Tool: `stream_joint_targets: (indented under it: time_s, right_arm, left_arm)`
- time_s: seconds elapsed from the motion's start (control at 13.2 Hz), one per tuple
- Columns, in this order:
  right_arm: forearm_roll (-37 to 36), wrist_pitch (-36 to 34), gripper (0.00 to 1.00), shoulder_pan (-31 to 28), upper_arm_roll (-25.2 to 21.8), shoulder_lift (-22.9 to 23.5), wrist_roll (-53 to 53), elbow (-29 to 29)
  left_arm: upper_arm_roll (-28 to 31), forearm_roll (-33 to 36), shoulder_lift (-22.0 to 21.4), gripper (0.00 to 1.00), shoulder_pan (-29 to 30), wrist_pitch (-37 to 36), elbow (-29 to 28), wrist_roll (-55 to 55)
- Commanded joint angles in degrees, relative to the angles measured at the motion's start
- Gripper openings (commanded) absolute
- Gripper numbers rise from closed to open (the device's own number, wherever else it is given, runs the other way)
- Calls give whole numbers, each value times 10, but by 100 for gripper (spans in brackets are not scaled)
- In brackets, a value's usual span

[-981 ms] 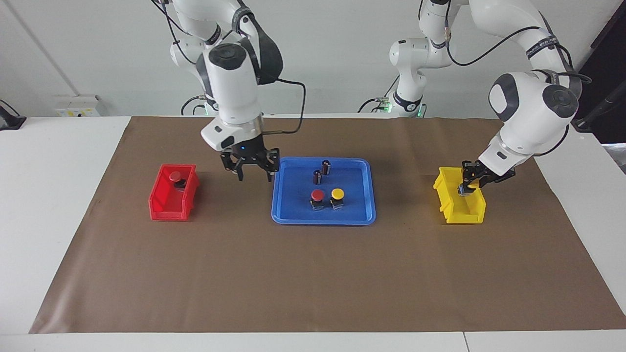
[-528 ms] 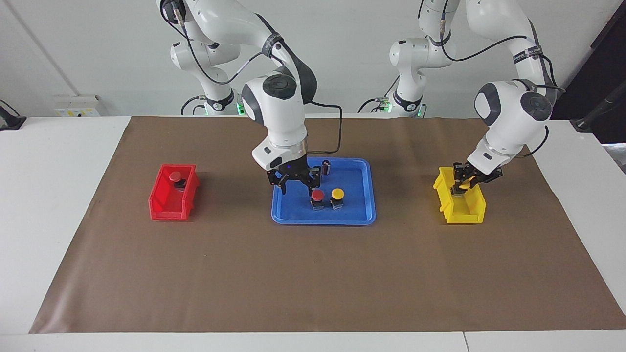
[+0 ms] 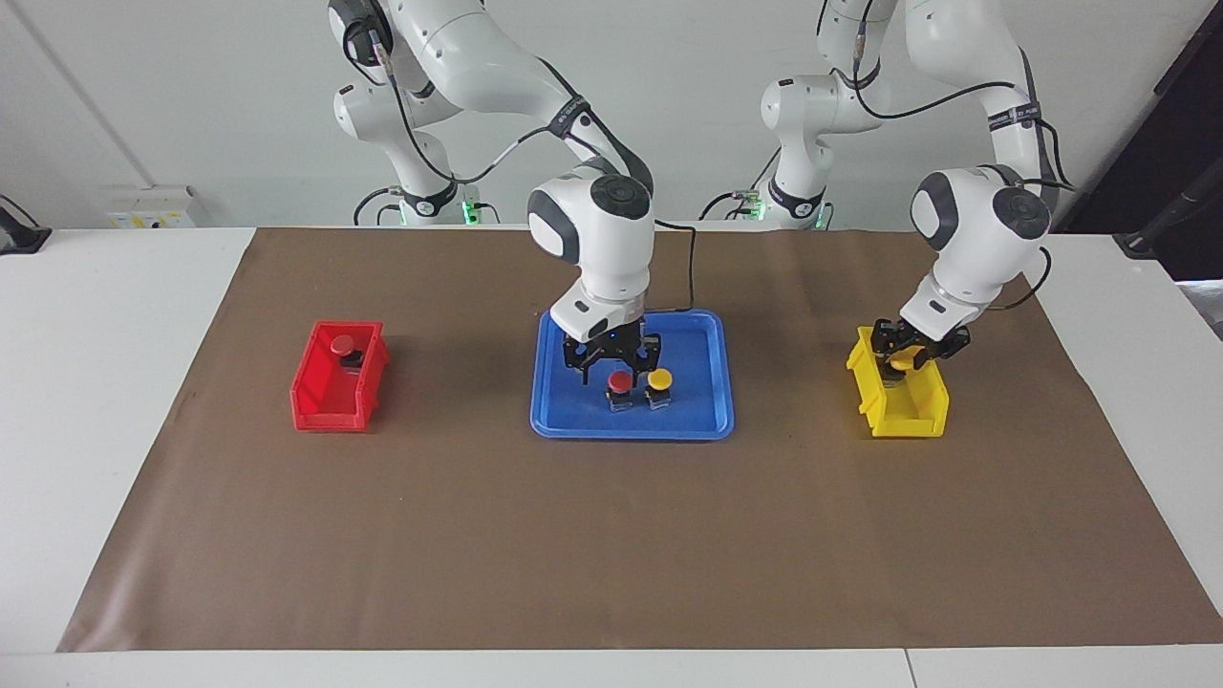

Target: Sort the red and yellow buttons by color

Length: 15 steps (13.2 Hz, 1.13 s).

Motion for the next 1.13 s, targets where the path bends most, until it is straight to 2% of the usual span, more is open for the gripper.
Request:
stream_joint_targets:
  time_s: [0.0, 0.38, 0.45, 0.53, 0.75, 0.91, 1.06]
  right_arm:
    - [-13, 24, 80, 0, 0, -4, 9, -16]
    - [-13, 50, 80, -1, 1, -8, 5, -44]
    - [-13, 53, 80, 0, 0, -10, 3, -47]
    - [-13, 53, 80, 0, 1, -11, -1, -51]
    - [-13, 55, 79, 1, 3, -12, -2, -55]
    - [-13, 55, 73, 1, 4, -11, -2, -55]
    - [-10, 56, 57, 0, 4, -11, 0, -53]
  left_arm:
    - [-4, 6, -19, 74, 7, -28, 7, 8]
    - [-5, 6, -19, 75, 5, -161, 133, 2]
    - [-5, 6, -21, 95, 4, -181, 152, 1]
    - [-5, 6, -26, 100, 2, -203, 174, 1]
    - [-8, 4, -27, 100, -2, -282, 275, 0]
    - [-10, 2, -15, 100, -3, -340, 344, -1]
    - [-12, 2, -12, 100, -4, -335, 345, -6]
